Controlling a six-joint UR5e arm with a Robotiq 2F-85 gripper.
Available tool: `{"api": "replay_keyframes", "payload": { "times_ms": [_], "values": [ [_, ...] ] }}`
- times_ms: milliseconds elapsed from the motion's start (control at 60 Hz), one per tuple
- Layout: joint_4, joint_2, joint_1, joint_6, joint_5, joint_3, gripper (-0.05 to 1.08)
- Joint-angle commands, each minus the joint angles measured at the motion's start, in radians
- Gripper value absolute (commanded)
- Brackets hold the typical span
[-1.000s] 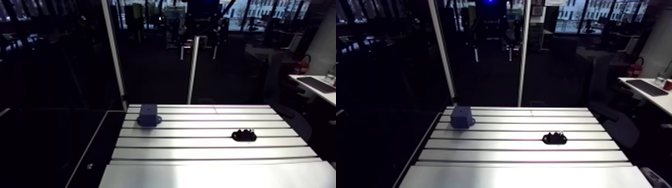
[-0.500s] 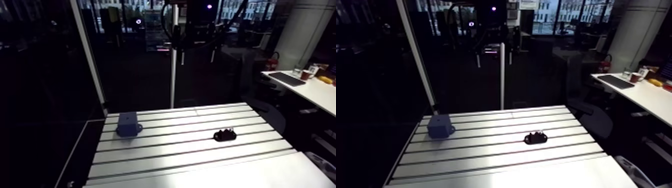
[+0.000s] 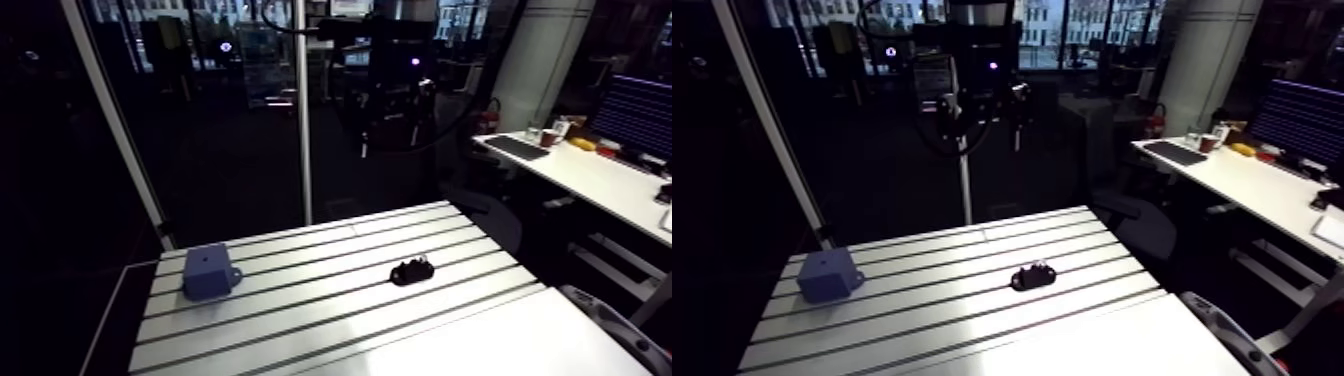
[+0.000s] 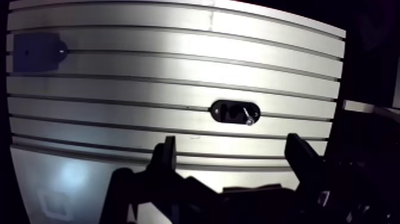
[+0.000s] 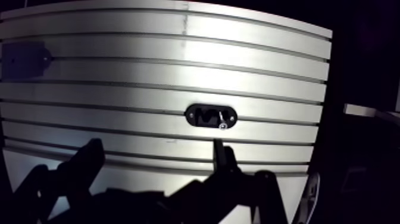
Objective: Pick up the M10 bolt and insert it into the hole until fully seated.
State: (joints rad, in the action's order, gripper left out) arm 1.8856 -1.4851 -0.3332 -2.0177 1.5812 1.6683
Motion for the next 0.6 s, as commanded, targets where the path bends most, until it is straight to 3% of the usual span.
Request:
{"api": "replay_keyframes", "payload": {
  "times_ms": [17,67,167,600],
  "values": [
    [0.046,0.020,-0.073,-0.045,-0.039,0.031,0.01],
    [0.045,0.029,-0.097,-0.059,-0.052,0.032,0.01],
    [0.047,0.036,-0.129,-0.070,-0.058,0.034,0.01],
    [0.130,0.099,-0.164,-0.075,-0.056,0.080,0.01]
  ]
}}
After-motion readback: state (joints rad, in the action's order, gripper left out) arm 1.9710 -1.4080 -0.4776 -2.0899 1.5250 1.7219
